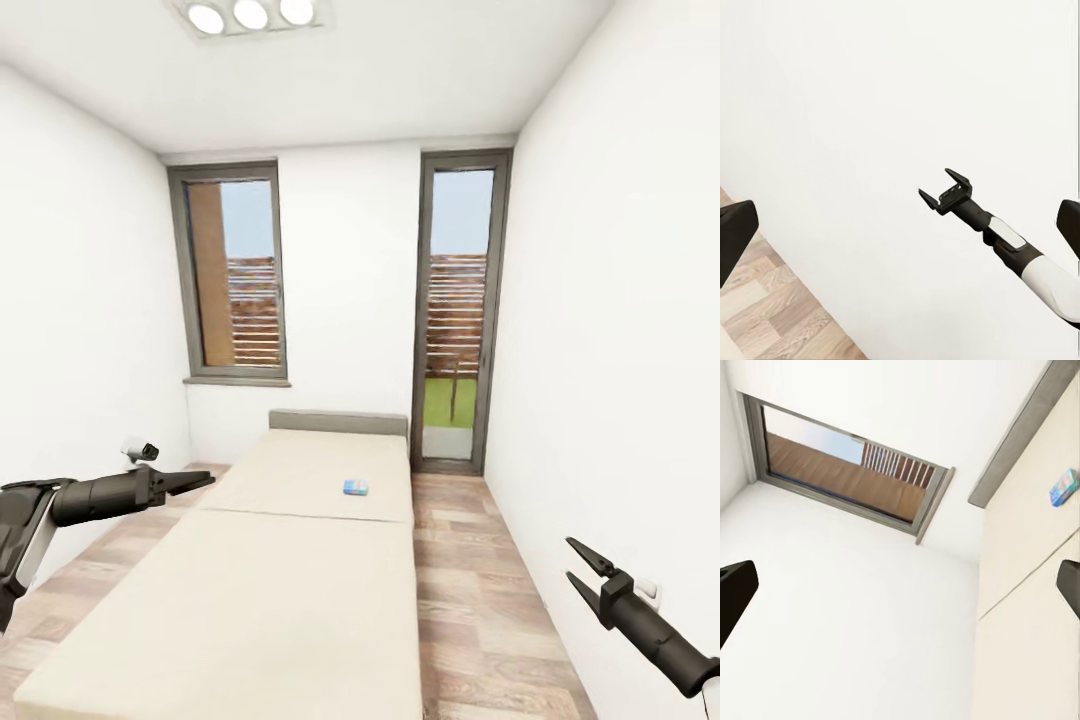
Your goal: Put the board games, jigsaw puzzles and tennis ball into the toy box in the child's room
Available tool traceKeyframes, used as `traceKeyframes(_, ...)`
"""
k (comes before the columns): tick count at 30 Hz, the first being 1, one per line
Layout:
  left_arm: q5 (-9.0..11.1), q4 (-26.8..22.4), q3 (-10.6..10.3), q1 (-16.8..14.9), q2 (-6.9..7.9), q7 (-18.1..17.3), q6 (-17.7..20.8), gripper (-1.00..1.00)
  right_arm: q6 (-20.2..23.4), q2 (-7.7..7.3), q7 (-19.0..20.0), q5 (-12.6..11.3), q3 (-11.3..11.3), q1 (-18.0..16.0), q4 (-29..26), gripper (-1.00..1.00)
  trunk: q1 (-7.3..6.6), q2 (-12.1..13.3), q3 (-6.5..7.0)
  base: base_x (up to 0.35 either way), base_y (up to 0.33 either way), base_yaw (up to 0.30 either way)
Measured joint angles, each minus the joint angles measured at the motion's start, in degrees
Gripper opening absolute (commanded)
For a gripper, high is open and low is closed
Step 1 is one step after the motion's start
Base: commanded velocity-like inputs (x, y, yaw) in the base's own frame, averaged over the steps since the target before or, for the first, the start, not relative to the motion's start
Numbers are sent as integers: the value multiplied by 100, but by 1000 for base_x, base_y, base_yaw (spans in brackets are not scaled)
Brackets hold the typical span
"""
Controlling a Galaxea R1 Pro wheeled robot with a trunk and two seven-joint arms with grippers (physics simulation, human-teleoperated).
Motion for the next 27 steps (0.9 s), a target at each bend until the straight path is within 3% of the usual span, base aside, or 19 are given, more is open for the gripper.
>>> traceKeyframes(17, -5, 0, 8, 0, 2, 7, 0, 100, 0, 0, -2, 14, 17, 0, 1, 100, 0, 0, -39, 9, 0, -267)
traceKeyframes(27, -4, -1, 10, 1, 5, -1, 0, 100, 40, 0, -16, 22, 46, -52, -14, 100, 0, 0, -106, 66, 0, -177)
